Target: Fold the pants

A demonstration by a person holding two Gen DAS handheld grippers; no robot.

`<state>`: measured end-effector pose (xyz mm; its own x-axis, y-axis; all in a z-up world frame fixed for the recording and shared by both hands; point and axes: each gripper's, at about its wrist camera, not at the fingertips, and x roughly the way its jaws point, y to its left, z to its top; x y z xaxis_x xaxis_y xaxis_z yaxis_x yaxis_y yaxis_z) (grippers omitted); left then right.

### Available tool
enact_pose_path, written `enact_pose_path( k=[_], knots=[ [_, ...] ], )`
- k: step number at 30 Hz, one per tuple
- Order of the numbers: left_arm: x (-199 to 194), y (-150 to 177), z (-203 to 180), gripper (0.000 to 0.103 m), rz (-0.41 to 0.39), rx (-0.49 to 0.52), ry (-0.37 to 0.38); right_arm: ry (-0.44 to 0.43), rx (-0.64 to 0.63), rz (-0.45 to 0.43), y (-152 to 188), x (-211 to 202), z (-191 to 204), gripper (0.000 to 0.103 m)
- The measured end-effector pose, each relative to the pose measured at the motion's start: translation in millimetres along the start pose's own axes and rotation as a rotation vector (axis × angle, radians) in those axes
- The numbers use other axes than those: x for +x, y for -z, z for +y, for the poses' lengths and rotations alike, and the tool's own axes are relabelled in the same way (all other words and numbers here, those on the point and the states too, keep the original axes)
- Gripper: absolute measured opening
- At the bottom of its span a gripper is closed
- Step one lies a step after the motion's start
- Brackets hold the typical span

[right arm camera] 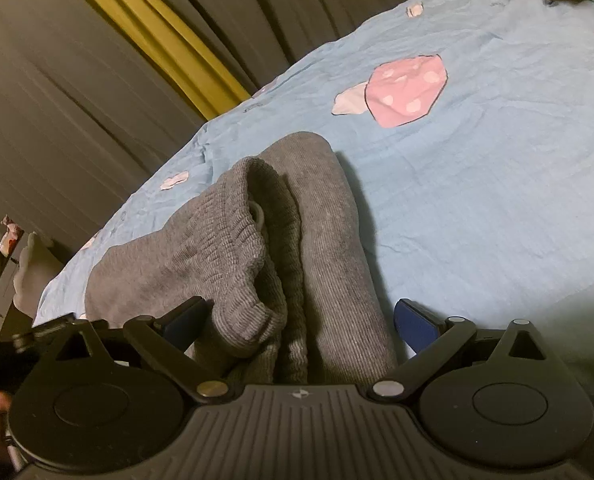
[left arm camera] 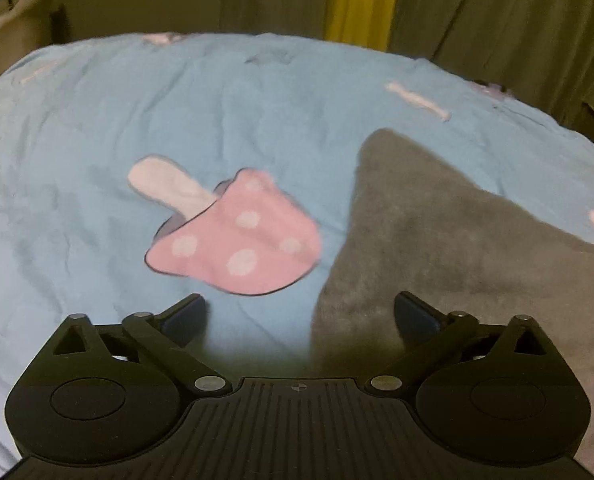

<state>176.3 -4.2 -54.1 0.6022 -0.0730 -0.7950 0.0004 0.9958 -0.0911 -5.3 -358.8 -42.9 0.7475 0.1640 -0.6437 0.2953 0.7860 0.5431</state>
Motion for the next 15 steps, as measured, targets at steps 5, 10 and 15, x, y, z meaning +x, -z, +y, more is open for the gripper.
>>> enact_pose_path(
  k=[5,10,15],
  knots=[
    [-5.5,5.6,11.9,0.103,-0.013,-0.035,0.004,-0.004,-0.001,-0.001,0.0,0.7,0.4,0.099],
    [-38.2,24.4,21.3,0.103,0.025,-0.077,0.05,-0.009,0.026,-0.002,0.9,0.3,-2.0,0.099],
    [-46.6,37.2,29.1,0.103,0.068,-0.128,0.078,-0.009,0.03,-0.002,0.8,0.8,-0.6,0.099]
  ],
)
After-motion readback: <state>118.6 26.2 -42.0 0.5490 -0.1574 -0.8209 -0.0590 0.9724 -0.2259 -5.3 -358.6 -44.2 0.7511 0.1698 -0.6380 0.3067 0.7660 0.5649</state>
